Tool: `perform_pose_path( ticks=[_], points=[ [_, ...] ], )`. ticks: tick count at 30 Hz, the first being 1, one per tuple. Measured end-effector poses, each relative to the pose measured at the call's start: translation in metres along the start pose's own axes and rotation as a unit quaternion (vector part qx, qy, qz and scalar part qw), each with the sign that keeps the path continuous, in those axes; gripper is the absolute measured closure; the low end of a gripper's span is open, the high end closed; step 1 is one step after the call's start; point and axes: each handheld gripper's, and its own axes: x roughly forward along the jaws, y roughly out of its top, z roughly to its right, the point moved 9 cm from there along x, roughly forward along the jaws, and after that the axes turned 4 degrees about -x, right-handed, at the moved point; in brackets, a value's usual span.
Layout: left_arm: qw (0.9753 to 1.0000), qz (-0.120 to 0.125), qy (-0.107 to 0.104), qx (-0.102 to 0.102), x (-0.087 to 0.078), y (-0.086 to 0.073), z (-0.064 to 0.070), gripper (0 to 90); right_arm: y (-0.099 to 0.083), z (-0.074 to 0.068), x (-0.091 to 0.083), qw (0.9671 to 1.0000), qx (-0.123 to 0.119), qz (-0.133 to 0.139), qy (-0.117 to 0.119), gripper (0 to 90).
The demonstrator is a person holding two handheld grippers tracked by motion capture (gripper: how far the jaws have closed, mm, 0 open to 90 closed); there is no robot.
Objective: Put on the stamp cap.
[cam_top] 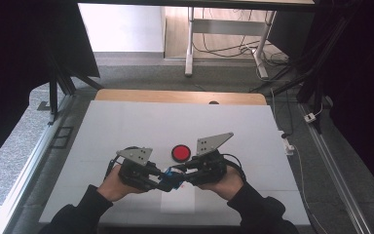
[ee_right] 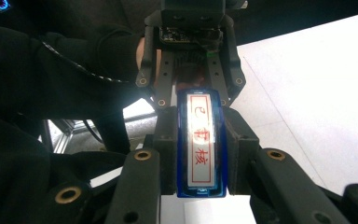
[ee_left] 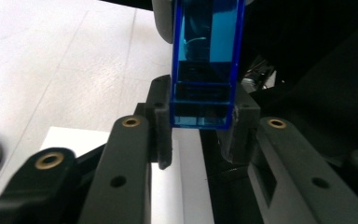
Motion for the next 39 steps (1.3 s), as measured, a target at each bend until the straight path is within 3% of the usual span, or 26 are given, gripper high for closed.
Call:
perform_pose_path(
  ticks=[13, 25, 37, 39],
  points=[
    [0.9980, -0.020, 0.054, -0.027, -0.001, -0.005, -0.006, 50.0, -0.003, 0.006, -0.001, 0.9996, -0.002, -0.008, -0.025, 71.1],
    [0.9921, -0.026, 0.113, -0.047, -0.010, -0.013, -0.008, 37.6, -0.004, 0.007, -0.002, 0.9988, -0.014, -0.016, -0.044, 71.0],
    [0.9805, -0.026, 0.179, -0.078, -0.024, -0.022, -0.006, 22.7, -0.007, 0.009, -0.002, 0.9975, -0.021, -0.026, -0.063, 71.0],
    [0.9768, -0.027, 0.194, -0.087, -0.027, -0.026, -0.005, 18.8, -0.007, 0.010, -0.002, 0.9974, -0.022, -0.026, -0.064, 71.0]
  ],
)
